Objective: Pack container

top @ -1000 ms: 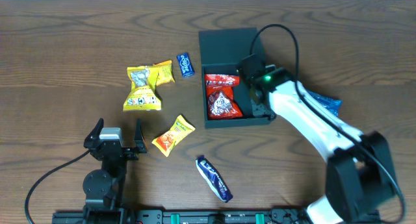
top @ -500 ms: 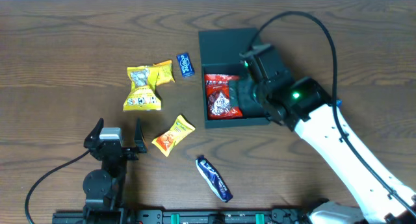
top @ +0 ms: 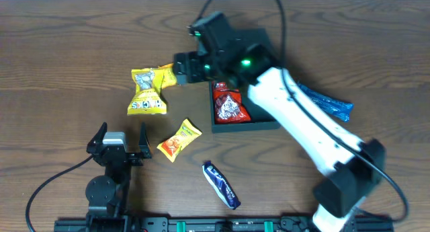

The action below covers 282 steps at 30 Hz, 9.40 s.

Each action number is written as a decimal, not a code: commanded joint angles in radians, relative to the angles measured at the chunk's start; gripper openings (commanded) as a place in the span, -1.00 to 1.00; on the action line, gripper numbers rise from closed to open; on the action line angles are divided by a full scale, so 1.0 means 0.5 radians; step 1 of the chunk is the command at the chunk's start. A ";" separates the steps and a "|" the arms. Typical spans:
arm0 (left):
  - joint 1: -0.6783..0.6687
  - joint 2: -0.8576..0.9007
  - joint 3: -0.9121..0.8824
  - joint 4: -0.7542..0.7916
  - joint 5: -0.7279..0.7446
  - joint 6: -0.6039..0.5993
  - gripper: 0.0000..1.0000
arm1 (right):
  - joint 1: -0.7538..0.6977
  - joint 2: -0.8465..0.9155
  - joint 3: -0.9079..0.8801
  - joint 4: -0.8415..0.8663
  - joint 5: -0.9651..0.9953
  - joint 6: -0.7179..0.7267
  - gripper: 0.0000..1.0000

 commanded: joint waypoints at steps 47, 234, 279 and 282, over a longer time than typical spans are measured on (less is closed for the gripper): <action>0.011 -0.011 -0.025 -0.112 -0.016 -0.021 0.91 | 0.315 0.961 0.179 0.748 0.107 0.582 0.43; 0.011 -0.011 -0.026 -0.112 -0.016 -0.021 0.91 | -0.576 -0.352 -1.127 -0.140 0.166 2.461 0.62; 0.011 -0.011 -0.025 -0.112 -0.016 -0.021 0.90 | -0.533 -0.468 -1.154 0.155 0.352 0.568 -0.97; 0.011 -0.011 -0.025 -0.112 -0.016 -0.021 0.90 | -0.510 -0.497 -1.154 0.163 0.352 0.217 -0.97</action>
